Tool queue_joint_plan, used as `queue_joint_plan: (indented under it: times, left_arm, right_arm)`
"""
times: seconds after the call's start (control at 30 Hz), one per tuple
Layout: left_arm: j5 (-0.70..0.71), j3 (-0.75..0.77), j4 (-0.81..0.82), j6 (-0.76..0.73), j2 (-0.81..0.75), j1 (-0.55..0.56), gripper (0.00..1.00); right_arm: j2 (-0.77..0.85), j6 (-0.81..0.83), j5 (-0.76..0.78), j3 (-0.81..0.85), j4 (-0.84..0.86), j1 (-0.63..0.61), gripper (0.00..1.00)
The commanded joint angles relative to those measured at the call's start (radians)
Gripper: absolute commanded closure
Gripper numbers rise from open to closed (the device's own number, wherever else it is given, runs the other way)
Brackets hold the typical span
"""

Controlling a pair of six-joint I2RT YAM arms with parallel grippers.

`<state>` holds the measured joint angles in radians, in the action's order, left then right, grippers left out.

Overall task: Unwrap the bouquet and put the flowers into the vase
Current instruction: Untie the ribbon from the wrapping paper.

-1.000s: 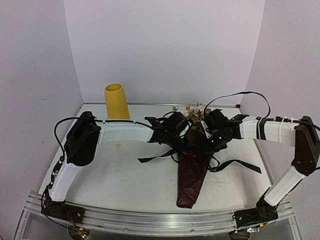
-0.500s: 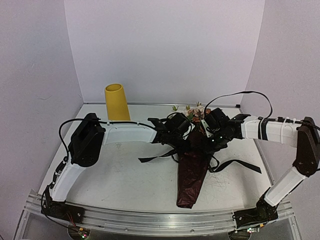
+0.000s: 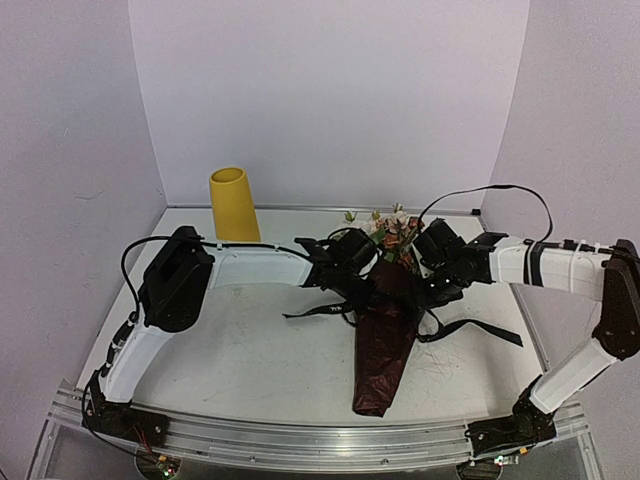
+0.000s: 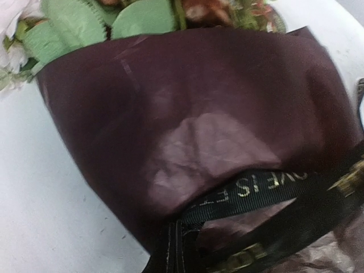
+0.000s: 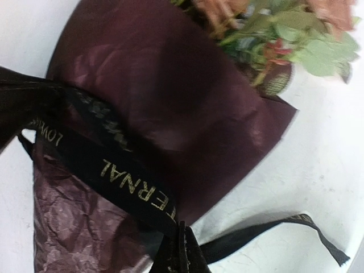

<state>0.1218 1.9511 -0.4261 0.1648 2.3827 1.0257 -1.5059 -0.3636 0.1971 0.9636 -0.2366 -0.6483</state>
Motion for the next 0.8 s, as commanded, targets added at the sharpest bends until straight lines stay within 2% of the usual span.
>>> queue_joint_plan:
  times: [0.0, 0.2, 0.43, 0.6, 0.67, 0.77]
  left_arm:
    - [0.069, -0.059, -0.001, 0.019, -0.087, -0.021, 1.0]
    - [0.155, -0.167, -0.011, 0.082, -0.161, -0.029, 1.0]
    - [0.155, -0.307, -0.016, 0.173, -0.253, -0.033, 1.0]
    - [0.122, -0.379, -0.014, 0.208, -0.299, -0.033, 0.99]
    - [0.095, -0.392, -0.014, 0.212, -0.308, -0.033, 0.93]
    - [0.071, -0.397, -0.014, 0.214, -0.317, -0.033, 0.76]
  right_arm:
    - [0.071, -0.066, 0.149, -0.035, -0.086, 0.004, 1.0]
    - [0.121, -0.167, 0.226, -0.078, -0.137, 0.039, 1.0]
    - [0.102, -0.213, 0.085, -0.157, -0.141, 0.111, 0.99]
    - [0.057, -0.172, -0.005, -0.149, -0.138, 0.111, 0.73]
    - [0.063, -0.156, -0.034, -0.143, -0.128, 0.111, 0.68]
    - [0.107, -0.129, -0.081, -0.138, -0.098, 0.111, 0.57]
